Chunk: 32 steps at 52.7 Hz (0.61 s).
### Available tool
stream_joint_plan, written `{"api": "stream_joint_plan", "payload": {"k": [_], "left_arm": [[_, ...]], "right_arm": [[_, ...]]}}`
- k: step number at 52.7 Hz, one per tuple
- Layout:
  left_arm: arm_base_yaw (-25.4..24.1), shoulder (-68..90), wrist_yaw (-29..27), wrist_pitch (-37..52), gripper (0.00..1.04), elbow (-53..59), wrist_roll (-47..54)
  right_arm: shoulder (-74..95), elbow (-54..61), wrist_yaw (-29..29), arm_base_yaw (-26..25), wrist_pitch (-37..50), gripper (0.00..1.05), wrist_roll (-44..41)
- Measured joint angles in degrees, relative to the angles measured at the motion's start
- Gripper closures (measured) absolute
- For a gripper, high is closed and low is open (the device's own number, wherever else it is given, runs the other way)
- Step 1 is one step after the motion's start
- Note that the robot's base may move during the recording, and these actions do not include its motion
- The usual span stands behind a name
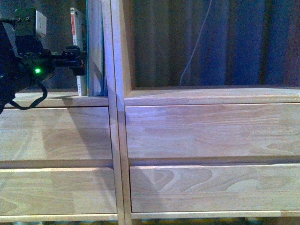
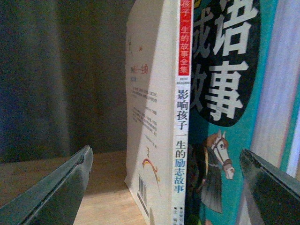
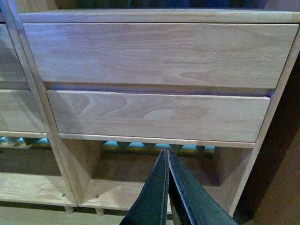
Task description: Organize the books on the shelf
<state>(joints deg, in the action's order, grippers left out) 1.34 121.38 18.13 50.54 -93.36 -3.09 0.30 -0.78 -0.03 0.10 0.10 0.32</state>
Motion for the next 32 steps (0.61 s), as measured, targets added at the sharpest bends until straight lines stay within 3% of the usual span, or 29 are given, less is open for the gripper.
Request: {"api": "stream_joint_plan", "payload": {"k": [16,32], "left_arm": [[3.0,-8.0,1.2,0.9,0.08,10.6,-0.3],[5.3,-26.7,-4.8,1.7,0.08,31.3,-1.5]], "right_arm": [[0.0,0.0,0.0,0.0,0.0,1.02,0.0],[0.0,0.0,0.0,0.0,0.0,1.02,0.0]]}}
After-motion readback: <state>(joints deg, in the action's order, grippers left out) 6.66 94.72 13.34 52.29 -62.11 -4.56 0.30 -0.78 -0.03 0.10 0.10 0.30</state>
